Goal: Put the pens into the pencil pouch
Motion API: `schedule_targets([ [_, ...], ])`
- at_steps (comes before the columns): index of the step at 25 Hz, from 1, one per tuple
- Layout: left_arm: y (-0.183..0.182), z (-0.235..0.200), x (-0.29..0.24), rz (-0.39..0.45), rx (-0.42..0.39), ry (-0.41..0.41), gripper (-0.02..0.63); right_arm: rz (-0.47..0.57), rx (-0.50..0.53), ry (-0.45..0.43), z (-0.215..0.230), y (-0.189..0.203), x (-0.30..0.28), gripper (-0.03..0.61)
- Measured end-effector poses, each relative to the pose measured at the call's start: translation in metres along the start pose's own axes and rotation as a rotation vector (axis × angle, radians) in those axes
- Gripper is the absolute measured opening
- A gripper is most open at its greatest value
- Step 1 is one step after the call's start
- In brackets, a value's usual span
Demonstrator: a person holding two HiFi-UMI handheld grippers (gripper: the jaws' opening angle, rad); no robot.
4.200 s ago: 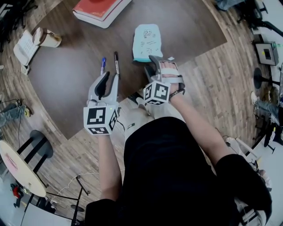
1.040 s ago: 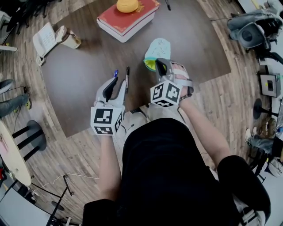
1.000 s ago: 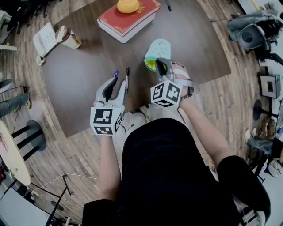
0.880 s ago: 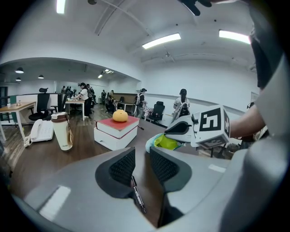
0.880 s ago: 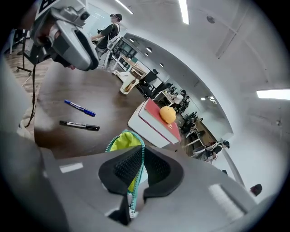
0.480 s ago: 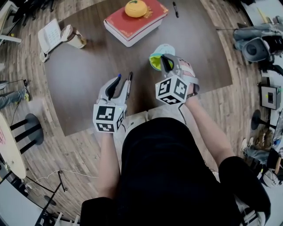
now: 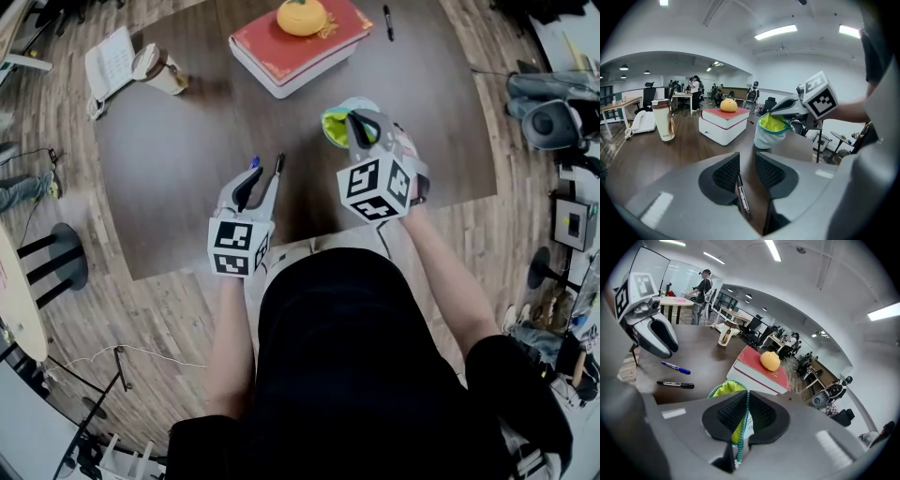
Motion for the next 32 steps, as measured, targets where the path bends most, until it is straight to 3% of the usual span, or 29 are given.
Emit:
schedule_targets([
  [21, 0.087, 0.005, -0.020, -0.186, 0.062, -0.094, 0.101, 0.097, -0.051, -0.121, 0.029, 0.002, -0.022, 0.021],
  [29, 0.106, 0.008, -0.020, -0.242, 0.006, -0.120, 0.101, 0.104, -0.085, -0.125, 0.034, 0.003, -0.022, 0.021],
  [32, 0.112, 0.010, -0.020, -0.249, 0.020, -0.125, 0.101, 0.104, -0.090, -0.128, 0.035, 0.004, -0.024, 0.021],
])
Point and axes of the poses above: the fingertips, and each gripper's own axes: x backward along the fingers, z to its right, y out of its underside, the point moved 8 cm from there along x, backward along the fingers, and after that the axes turned 15 degrees about z, right-handed, at the moved point
